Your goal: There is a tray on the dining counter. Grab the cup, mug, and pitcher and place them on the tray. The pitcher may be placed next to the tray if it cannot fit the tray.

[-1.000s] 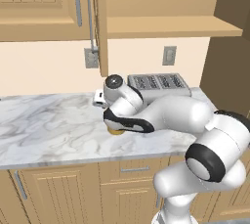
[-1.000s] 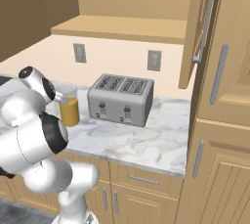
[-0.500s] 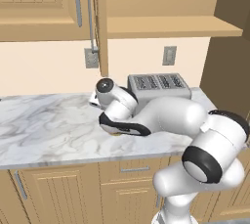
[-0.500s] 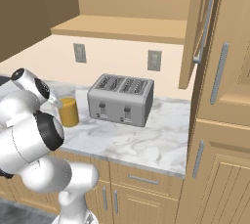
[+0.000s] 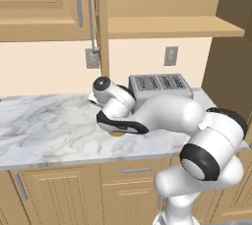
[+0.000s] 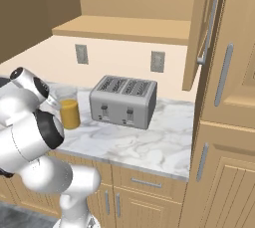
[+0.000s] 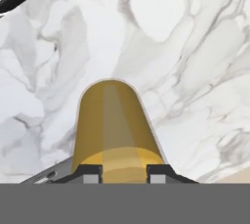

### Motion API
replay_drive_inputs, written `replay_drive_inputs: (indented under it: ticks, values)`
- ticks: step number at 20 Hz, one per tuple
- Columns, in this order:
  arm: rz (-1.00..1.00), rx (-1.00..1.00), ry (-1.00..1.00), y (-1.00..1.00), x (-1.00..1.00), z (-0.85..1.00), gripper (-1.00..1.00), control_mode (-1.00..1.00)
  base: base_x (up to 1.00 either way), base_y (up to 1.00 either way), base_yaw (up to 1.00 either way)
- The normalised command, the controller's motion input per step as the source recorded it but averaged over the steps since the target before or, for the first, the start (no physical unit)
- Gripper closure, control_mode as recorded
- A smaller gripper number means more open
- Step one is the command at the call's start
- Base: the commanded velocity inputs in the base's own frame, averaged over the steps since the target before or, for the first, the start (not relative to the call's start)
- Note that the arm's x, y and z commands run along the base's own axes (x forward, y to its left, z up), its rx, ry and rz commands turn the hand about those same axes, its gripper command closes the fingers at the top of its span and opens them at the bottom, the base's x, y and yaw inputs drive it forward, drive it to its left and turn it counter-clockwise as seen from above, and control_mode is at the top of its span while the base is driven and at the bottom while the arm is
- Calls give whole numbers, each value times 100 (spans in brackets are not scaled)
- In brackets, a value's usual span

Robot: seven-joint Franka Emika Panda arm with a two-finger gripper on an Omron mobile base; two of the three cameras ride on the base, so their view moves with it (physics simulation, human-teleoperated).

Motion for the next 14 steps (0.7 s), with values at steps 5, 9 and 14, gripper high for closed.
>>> replay_drive_inputs:
  ticks: [5,9,14]
  values:
    - [-5,2,1,-14,-1,-15,100,-100,0,0,0]
    - [-3,0,0,0,-14,0,100,-100,0,0,0]
    - [3,-3,1,0,-4,5,100,-100,0,0,0]
